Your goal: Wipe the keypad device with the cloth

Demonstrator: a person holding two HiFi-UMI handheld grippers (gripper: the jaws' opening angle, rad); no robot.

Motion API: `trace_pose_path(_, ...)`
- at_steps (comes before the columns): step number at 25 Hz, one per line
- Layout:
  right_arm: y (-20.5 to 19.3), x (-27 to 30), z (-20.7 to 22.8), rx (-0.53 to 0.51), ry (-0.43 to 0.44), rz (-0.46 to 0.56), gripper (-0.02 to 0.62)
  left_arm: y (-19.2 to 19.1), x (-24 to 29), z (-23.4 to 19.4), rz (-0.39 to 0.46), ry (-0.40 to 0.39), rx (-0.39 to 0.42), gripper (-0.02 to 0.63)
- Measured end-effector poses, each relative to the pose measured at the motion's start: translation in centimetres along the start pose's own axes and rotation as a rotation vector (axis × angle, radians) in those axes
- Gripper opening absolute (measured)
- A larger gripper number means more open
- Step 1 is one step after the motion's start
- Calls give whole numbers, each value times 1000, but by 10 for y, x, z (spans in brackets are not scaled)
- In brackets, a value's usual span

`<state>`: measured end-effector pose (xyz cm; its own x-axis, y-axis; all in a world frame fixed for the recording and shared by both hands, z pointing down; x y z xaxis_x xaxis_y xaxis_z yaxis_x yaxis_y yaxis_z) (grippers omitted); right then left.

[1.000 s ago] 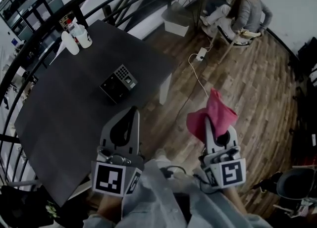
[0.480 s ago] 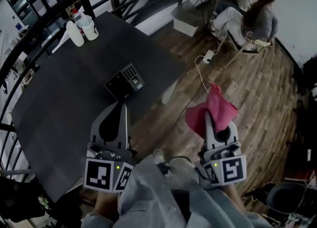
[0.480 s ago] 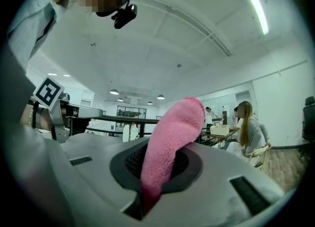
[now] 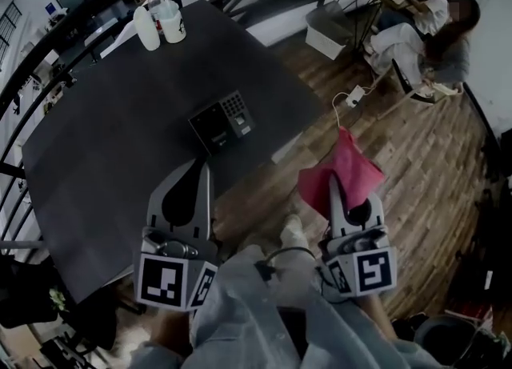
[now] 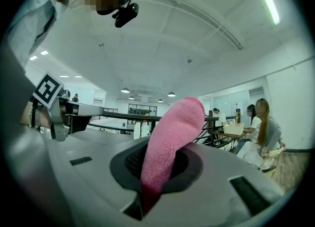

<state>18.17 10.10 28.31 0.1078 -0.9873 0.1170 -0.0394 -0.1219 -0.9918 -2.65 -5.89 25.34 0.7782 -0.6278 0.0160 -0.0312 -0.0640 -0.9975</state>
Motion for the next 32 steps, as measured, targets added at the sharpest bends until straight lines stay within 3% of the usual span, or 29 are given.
trace_pose_path(20, -22, 99, 20, -29, 343, -48, 28, -20, 13, -2, -12, 307, -4, 8)
trace_pose_path(32, -50, 153, 28, -60, 449, -125, 28, -57, 43, -10, -127, 393, 1, 8)
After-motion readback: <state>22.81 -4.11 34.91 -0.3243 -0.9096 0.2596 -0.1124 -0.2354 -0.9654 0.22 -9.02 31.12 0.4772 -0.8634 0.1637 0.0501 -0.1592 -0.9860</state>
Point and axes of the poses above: the fingertips, and each gripper's own axes: x forward along the fingers, z to its right, y out of its top, the point moved 8 cm from there along -x, backward along the fingers, and after that the axes turned 7 degrees about y, right-handed, at the moved point
